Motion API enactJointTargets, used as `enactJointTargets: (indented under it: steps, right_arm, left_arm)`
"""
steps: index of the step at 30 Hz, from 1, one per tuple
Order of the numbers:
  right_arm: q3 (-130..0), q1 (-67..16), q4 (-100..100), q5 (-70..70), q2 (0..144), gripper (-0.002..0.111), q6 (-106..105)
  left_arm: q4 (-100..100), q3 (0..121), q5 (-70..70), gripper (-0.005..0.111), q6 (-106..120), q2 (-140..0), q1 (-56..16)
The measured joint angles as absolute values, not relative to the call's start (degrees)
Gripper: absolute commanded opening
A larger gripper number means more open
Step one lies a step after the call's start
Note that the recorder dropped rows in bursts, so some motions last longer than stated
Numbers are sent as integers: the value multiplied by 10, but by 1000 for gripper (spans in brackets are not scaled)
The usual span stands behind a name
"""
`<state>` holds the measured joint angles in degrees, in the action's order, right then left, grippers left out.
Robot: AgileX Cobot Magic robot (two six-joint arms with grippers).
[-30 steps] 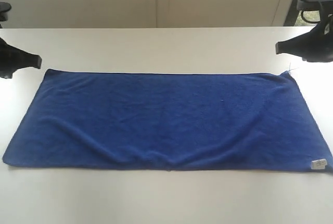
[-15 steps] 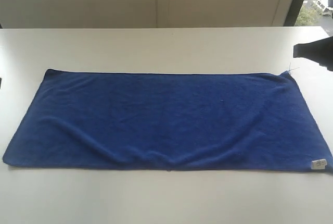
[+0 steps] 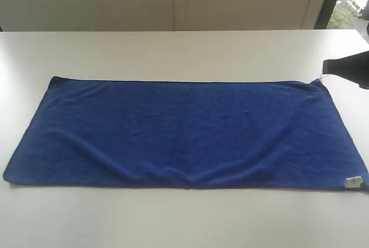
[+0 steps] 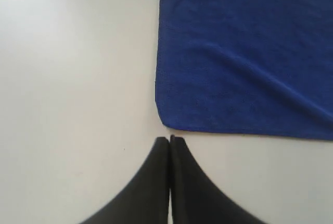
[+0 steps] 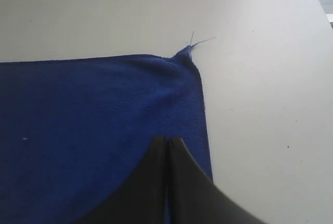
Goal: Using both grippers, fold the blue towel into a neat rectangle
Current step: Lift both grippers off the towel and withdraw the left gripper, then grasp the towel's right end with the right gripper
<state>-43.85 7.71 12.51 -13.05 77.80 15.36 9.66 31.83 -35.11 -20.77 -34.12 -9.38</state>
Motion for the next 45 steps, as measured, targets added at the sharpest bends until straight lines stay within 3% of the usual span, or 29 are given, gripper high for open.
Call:
enactJointTargets:
  steps: [16,29,39,45]
  right_arm:
    - [-454,77,125,-216,849,1,193]
    - [-550,120,124,-318,943,43,188]
    - [-554,131,57,-263,995,58,109]
    - [-588,131,48,-261,1045,59,97]
  left_arm:
    - [97,313,-418,0,-208,-288,-94]
    - [97,313,-420,0,-207,-288,-94]
    - [97,313,-420,0,-207,-288,-94]
    - [97,313,-420,0,-207,-288,-94]
